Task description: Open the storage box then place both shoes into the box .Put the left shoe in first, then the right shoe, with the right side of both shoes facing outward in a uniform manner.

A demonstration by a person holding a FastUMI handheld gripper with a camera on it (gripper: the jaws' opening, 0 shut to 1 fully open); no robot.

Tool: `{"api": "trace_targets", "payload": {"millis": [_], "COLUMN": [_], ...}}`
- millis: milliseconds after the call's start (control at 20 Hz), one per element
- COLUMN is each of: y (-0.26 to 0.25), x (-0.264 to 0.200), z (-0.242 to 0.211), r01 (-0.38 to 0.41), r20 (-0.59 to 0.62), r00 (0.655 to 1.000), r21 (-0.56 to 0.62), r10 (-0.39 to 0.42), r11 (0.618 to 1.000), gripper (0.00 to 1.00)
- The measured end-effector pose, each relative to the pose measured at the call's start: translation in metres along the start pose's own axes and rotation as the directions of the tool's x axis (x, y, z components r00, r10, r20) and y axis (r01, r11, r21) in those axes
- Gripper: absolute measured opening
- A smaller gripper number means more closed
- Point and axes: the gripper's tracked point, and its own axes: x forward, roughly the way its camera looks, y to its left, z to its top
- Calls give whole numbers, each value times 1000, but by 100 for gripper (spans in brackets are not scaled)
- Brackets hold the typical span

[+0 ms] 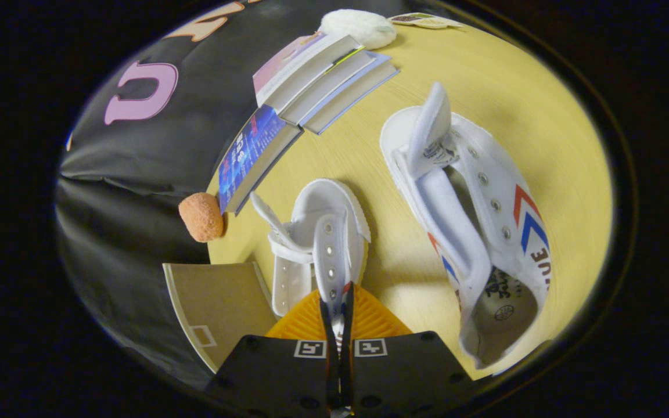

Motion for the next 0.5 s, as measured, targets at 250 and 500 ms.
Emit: {"api": "trace_targets", "payload": {"millis": [250, 500], "y": [41, 111], "x": [-33, -76], "z": [7, 8], "r01": [-131, -270], "r20": [24, 50], "r00": [991, 962], "r21": [69, -12], "r10": [130, 270], "r11": [989, 963], "gripper": [3, 3]}}
